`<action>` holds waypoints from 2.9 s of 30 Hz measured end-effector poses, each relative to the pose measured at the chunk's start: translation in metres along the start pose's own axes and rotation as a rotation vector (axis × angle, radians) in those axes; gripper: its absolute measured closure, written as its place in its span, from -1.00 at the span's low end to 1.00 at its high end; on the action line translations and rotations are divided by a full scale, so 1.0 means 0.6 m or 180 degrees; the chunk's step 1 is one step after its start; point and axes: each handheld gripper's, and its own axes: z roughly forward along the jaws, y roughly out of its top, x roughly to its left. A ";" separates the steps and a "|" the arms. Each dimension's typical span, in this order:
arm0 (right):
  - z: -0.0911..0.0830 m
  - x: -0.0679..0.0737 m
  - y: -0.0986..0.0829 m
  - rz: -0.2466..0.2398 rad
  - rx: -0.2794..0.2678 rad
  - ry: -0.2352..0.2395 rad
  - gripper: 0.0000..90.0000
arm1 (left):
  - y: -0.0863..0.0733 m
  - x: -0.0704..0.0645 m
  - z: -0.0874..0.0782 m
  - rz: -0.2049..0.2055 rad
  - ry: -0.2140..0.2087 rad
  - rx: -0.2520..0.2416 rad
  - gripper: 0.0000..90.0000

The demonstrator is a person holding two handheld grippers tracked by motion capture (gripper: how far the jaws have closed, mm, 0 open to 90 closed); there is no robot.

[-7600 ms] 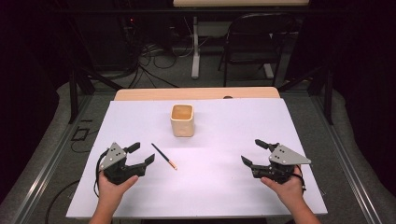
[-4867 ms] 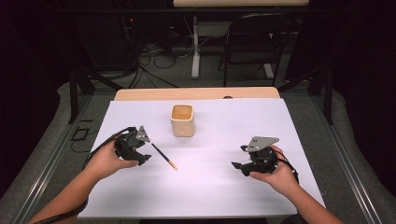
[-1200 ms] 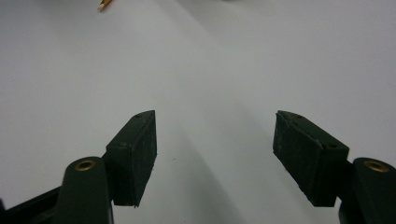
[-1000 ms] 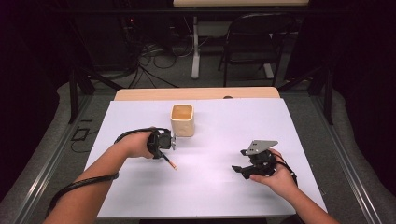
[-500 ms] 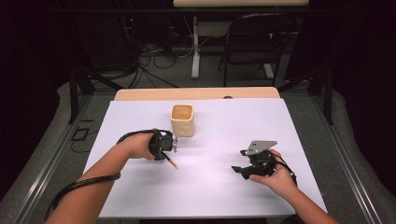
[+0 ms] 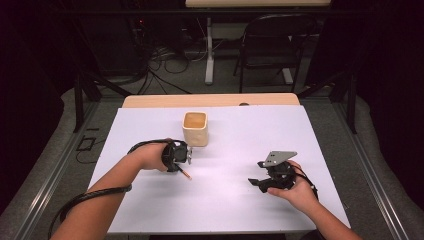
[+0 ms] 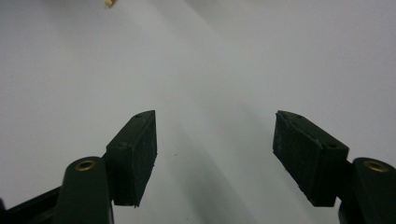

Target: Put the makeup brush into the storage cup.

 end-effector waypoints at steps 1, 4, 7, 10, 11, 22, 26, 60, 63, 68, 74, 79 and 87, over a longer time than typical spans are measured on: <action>0.000 0.000 0.000 0.0010 0.0008 0.0001 -0.32 | 0.000 0.001 0.000 0.0008 -0.0042 -0.0003 0.46; 0.000 0.000 -0.001 0.0014 0.0003 0.0003 -0.32 | 0.000 0.002 0.000 -0.0019 -0.0086 0.0005 0.50; 0.000 -0.002 -0.001 0.0006 -0.0002 -0.0002 -0.32 | -0.001 0.002 0.000 -0.0033 -0.0099 0.0006 0.55; 0.000 -0.002 -0.001 0.0008 -0.0007 -0.0003 -0.32 | -0.002 0.001 0.000 -0.0077 -0.0112 0.0012 0.61; 0.000 -0.002 -0.001 0.0009 -0.0004 0.0000 -0.32 | -0.002 0.001 0.000 -0.0086 -0.0122 0.0013 0.63; 0.001 -0.001 -0.001 0.0021 -0.0002 0.0004 -0.32 | -0.001 0.002 0.001 -0.0098 -0.0218 0.0029 0.79; 0.001 0.000 -0.001 0.0021 -0.0005 0.0004 -0.32 | -0.001 0.001 0.001 -0.0104 -0.0222 0.0026 0.82; 0.002 0.000 0.001 0.0020 0.0009 0.0004 -0.32 | -0.017 -0.002 -0.048 -0.0519 -0.0116 0.0046 0.85; 0.002 0.000 0.002 0.0007 0.0016 0.0005 -0.32 | -0.017 0.001 -0.056 -0.0565 -0.0194 0.0080 0.85; 0.001 0.001 0.003 0.0009 0.0011 -0.0005 -0.32 | -0.017 -0.001 -0.067 -0.0660 -0.0094 0.0009 0.85; 0.002 0.002 0.004 -0.0004 0.0004 -0.0003 -0.32 | -0.017 -0.002 -0.081 -0.0752 -0.0110 -0.0119 0.85; 0.001 0.002 0.004 -0.0003 0.0002 -0.0014 -0.32 | -0.017 -0.002 -0.091 -0.0806 -0.0167 -0.0208 0.85; 0.001 0.002 0.006 -0.0009 -0.0010 0.0001 -0.31 | -0.020 -0.006 -0.096 -0.0889 -0.0113 -0.0316 0.85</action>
